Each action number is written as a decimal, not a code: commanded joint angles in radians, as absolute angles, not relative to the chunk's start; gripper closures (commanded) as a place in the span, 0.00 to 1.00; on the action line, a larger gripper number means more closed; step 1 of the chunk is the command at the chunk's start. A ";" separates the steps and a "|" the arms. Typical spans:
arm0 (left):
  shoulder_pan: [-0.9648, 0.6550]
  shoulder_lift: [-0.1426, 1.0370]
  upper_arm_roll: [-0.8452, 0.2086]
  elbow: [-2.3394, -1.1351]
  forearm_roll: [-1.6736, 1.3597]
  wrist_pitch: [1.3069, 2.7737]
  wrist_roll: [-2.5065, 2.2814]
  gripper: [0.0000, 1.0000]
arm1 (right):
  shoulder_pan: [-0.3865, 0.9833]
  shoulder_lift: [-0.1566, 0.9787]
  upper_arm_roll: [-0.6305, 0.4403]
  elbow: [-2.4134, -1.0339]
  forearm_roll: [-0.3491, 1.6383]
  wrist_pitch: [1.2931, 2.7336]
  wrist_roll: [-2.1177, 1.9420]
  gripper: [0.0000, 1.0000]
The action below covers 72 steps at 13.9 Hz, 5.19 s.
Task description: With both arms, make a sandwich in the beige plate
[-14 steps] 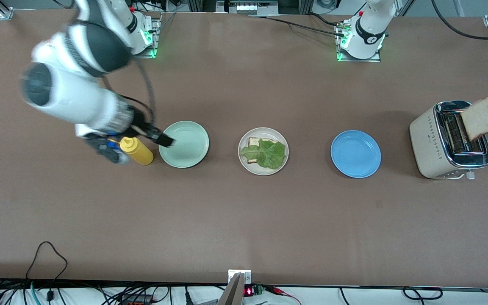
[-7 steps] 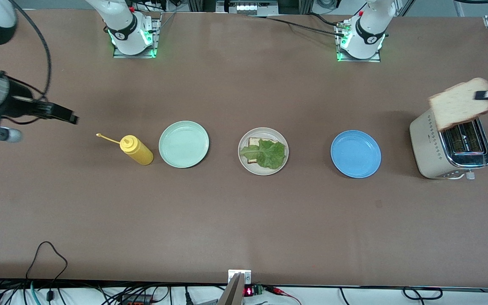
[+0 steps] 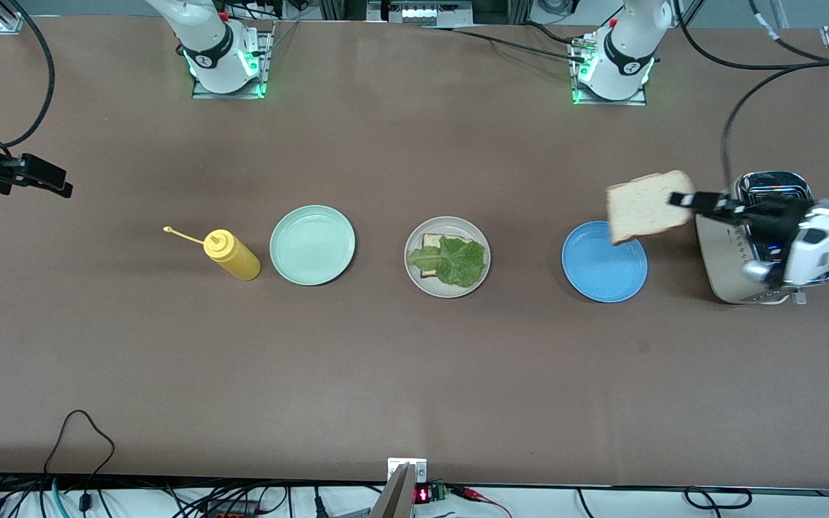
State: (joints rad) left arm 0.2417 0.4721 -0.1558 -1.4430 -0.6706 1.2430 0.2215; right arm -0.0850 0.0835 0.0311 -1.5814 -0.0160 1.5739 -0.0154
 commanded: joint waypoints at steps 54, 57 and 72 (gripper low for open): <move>0.074 0.914 -0.403 -1.571 -0.921 2.018 0.607 0.00 | 0.063 0.035 -0.091 -1.634 -0.012 1.528 -0.035 0.00; 0.084 0.913 -0.402 -1.563 -0.879 2.026 0.609 0.00 | 0.063 0.037 -0.091 -1.634 -0.011 1.528 -0.035 0.00; 0.133 0.545 -0.347 -1.585 -0.464 1.911 0.260 0.00 | 0.063 0.038 -0.091 -1.632 -0.011 1.528 -0.025 0.00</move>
State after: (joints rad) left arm 0.1323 0.6219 -0.3533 -1.5574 -0.5406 1.9337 0.3196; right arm 0.0653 0.0584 -0.0896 -1.6155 -0.0157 1.5331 -0.0240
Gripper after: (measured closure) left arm 0.000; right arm 0.000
